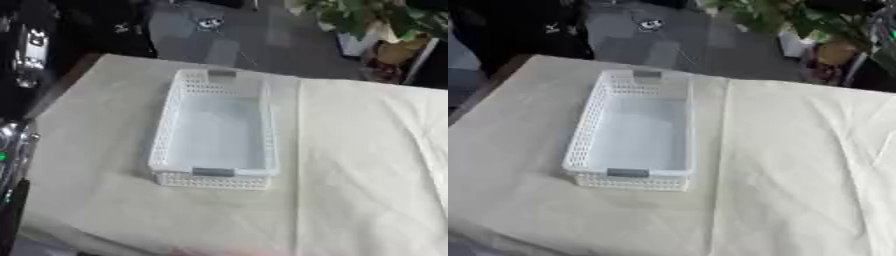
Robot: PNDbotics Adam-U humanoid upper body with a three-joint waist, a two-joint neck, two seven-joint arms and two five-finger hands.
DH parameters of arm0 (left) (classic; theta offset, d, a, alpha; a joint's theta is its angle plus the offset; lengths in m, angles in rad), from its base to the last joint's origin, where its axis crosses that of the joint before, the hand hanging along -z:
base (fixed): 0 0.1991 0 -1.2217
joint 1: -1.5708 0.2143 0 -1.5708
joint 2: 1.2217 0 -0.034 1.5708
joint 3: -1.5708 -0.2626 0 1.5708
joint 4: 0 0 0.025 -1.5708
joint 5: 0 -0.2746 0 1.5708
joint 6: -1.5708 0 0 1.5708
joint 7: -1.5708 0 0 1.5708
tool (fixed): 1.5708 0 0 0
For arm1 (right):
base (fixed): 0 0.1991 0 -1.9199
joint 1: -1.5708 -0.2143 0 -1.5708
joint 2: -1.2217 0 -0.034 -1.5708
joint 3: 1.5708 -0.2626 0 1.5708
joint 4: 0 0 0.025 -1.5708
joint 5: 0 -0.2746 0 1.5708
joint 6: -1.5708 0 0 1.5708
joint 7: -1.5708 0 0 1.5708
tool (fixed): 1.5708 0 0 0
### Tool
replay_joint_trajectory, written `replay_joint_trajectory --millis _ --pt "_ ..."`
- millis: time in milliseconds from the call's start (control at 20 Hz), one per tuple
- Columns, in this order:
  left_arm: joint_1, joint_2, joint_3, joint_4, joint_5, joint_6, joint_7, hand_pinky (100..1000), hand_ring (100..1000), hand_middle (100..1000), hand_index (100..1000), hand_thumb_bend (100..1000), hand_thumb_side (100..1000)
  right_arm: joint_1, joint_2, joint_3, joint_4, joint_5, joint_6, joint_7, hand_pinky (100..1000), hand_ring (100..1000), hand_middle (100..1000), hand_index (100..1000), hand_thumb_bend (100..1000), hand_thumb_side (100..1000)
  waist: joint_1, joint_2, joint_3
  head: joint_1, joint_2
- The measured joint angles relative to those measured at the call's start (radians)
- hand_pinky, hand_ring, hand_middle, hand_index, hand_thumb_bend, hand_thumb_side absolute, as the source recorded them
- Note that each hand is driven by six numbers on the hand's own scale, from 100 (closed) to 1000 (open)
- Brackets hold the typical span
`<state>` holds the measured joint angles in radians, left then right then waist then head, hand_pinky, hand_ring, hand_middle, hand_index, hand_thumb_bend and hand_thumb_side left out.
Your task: Pick up objects on the table and place them in the box.
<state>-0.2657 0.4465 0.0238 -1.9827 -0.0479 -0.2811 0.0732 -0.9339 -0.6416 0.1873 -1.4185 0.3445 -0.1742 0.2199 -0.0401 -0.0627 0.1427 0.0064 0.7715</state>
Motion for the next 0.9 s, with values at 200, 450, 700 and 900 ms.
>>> replay_joint_trajectory --millis 200,450,700,900 --pt "-0.001 0.0 -0.003 0.0 0.006 0.0 -0.005 582 720 654 839 100 761 -0.042 0.043 0.031 -0.036 0.021 -0.031 0.029 100 100 100 250 100 336 -0.004 -0.001 0.002 -0.008 0.0" --pt "-0.009 0.0 -0.006 0.0 0.009 -0.003 -0.01 582 720 653 839 100 761 -0.062 0.088 0.065 -0.048 0.024 -0.068 0.068 100 100 100 251 100 307 -0.004 -0.001 0.007 -0.017 0.0" --pt "-0.009 0.0 -0.008 0.0 0.014 -0.005 -0.015 582 720 650 839 100 760 -0.058 0.125 0.116 -0.036 0.033 -0.101 0.118 100 100 100 254 100 283 -0.005 -0.001 0.012 -0.018 0.0" --pt "-0.01 -0.001 -0.012 0.0 0.017 -0.005 -0.019 583 720 648 839 100 760 -0.029 0.174 0.165 0.002 0.05 -0.132 0.171 100 100 100 284 100 254 -0.005 0.0 0.014 -0.027 0.0"
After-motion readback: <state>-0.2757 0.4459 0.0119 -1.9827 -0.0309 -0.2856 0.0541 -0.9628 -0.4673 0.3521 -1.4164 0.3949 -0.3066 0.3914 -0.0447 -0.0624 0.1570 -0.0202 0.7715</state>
